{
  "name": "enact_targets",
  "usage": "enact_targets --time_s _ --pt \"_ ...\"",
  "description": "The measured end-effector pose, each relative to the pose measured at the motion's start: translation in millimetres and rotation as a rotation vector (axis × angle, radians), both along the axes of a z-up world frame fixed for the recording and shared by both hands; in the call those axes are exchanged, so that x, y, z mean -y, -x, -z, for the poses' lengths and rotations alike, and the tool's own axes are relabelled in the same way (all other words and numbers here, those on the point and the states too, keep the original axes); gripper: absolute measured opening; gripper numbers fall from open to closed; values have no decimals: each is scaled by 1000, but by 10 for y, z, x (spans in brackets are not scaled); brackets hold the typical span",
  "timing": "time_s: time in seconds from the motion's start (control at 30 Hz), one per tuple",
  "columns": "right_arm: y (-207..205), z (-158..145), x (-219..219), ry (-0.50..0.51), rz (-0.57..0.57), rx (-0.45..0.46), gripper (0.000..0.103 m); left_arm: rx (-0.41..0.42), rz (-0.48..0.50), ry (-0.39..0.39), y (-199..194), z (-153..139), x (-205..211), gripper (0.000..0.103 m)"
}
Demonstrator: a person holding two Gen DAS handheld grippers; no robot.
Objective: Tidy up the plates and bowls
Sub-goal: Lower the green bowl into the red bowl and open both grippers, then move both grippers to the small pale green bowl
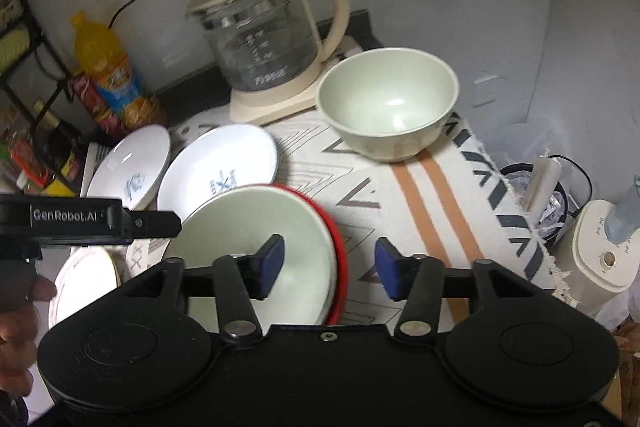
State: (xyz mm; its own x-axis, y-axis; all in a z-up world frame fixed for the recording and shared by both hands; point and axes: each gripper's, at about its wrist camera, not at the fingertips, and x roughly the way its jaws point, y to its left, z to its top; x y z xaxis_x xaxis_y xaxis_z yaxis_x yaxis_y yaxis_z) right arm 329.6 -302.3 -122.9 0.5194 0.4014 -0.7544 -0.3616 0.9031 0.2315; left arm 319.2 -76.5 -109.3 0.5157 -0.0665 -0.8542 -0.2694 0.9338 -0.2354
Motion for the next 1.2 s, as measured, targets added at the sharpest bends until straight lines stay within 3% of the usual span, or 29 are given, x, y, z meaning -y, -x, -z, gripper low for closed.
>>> enact_targets --time_s 0.23,0.53,0.97,1.2 --pt "-140 3 237 -20 92 -4 65 10 34 3 -222 -3 117 73" --pt "-473 55 345 -41 198 -29 66 7 64 29 -634 76 223 73" --pt "-968 144 286 -40 244 -41 65 13 105 60 -1181 196 314 71" --pt "-1165 259 303 -47 280 -68 52 5 91 77 -1455 328 351 63"
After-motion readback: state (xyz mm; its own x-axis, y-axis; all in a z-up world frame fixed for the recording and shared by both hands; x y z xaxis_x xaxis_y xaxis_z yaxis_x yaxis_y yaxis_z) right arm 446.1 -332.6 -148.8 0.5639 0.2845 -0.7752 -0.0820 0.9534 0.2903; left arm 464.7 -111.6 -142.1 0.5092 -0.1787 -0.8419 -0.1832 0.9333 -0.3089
